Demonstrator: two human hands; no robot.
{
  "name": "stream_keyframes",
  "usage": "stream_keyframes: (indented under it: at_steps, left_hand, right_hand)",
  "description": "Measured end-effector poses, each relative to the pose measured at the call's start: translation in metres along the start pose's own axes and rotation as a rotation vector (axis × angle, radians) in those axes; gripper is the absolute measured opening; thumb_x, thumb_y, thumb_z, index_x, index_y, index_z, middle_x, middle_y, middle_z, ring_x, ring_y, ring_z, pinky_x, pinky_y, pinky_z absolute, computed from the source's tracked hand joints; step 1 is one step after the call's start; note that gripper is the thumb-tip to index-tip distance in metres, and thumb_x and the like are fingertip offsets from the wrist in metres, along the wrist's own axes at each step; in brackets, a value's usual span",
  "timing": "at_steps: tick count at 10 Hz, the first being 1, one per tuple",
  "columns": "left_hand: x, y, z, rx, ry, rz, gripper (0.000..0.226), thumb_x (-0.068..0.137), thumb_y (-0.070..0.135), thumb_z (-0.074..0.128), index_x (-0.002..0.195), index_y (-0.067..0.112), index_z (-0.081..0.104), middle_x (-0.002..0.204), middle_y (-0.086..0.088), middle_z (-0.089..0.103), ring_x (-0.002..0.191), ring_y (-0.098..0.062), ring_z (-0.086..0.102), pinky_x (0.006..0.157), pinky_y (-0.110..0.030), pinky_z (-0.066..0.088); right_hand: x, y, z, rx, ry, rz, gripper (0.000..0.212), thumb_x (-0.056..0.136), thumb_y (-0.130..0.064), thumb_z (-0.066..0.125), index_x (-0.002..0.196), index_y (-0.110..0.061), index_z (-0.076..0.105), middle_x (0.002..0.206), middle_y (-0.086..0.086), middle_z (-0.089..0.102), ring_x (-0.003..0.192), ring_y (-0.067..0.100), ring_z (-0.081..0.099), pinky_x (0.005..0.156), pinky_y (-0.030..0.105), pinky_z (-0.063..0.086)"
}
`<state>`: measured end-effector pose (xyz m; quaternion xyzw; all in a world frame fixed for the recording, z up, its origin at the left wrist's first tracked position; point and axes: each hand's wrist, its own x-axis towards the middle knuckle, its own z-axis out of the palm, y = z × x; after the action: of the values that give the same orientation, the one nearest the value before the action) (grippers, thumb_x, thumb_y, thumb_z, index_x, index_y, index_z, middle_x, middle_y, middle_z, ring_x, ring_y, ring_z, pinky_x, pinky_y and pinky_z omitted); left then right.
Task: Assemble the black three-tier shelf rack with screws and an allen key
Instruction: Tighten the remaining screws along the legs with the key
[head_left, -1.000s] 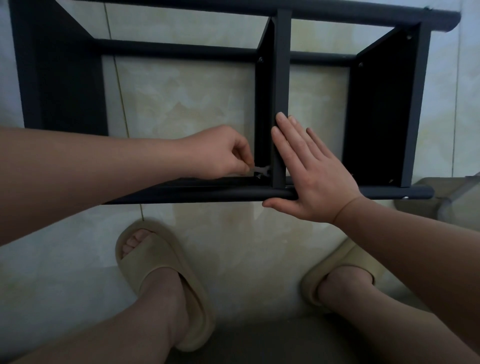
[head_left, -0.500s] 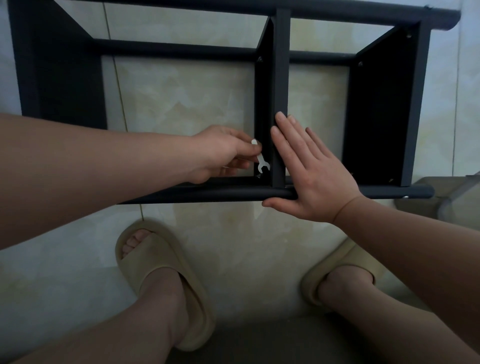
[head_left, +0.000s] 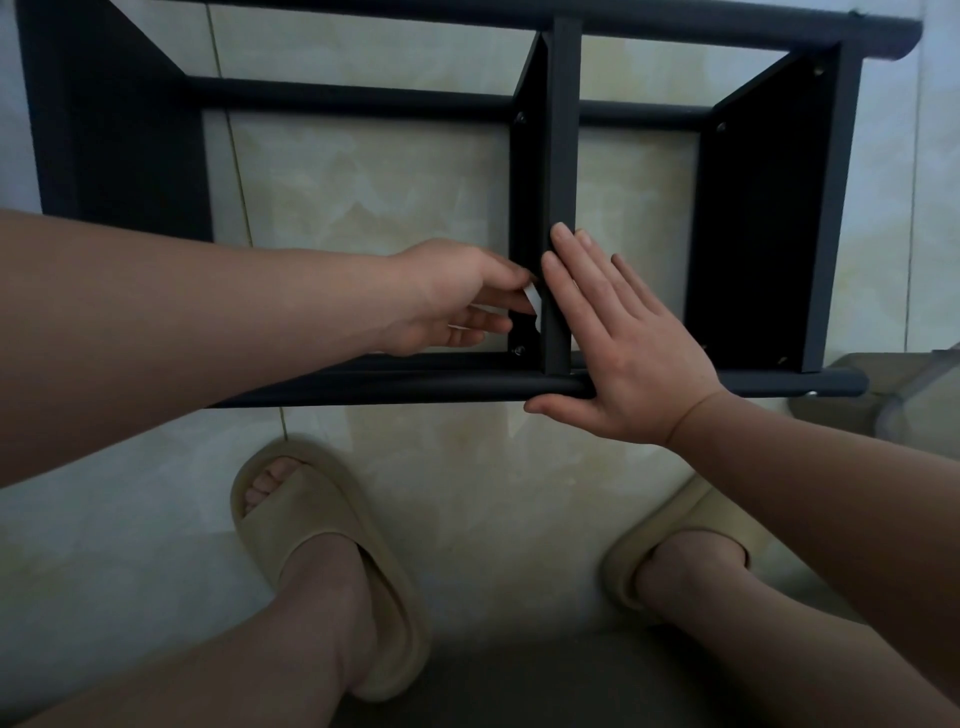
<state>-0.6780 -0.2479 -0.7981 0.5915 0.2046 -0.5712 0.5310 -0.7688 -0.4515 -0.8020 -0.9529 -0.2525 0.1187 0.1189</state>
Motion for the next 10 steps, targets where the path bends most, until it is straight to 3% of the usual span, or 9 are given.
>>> stream_keyframes:
  at_steps: [1, 6, 10]
  left_hand:
    - [0.0006, 0.0007, 0.0004, 0.005, 0.0, -0.008, 0.011, 0.097, 0.035, 0.06, 0.096, 0.028, 0.068, 0.088, 0.009, 0.076, 0.075, -0.008, 0.066, 0.068, -0.026, 0.046]
    - [-0.0016, -0.0012, 0.0026, 0.087, -0.027, 0.021, 0.007, 0.098, 0.027, 0.061, 0.098, 0.025, 0.068, 0.087, 0.007, 0.077, 0.078, -0.011, 0.065, 0.071, -0.027, 0.046]
    - [-0.0015, -0.0012, 0.0047, 0.121, 0.043, 0.123, 0.005, 0.098, 0.03, 0.062, 0.095, 0.027, 0.066, 0.085, 0.007, 0.076, 0.073, -0.011, 0.065, 0.072, -0.029, 0.046]
  right_hand:
    - [0.0004, 0.0, -0.0004, -0.006, -0.007, 0.002, 0.11, 0.09, -0.079, 0.045, 0.161, -0.001, 0.013, 0.169, 0.017, 0.006, 0.157, 0.032, 0.006, 0.122, 0.057, 0.024]
    - [0.0002, 0.0001, 0.0004, 0.001, 0.002, -0.001, 0.109, 0.091, -0.079, 0.044, 0.161, -0.001, 0.014, 0.169, 0.017, 0.006, 0.157, 0.032, 0.006, 0.121, 0.058, 0.025]
    - [0.0003, -0.0001, -0.0004, -0.002, -0.006, 0.002, 0.109, 0.091, -0.079, 0.043, 0.161, -0.002, 0.013, 0.169, 0.016, 0.005, 0.157, 0.031, 0.006, 0.122, 0.058, 0.025]
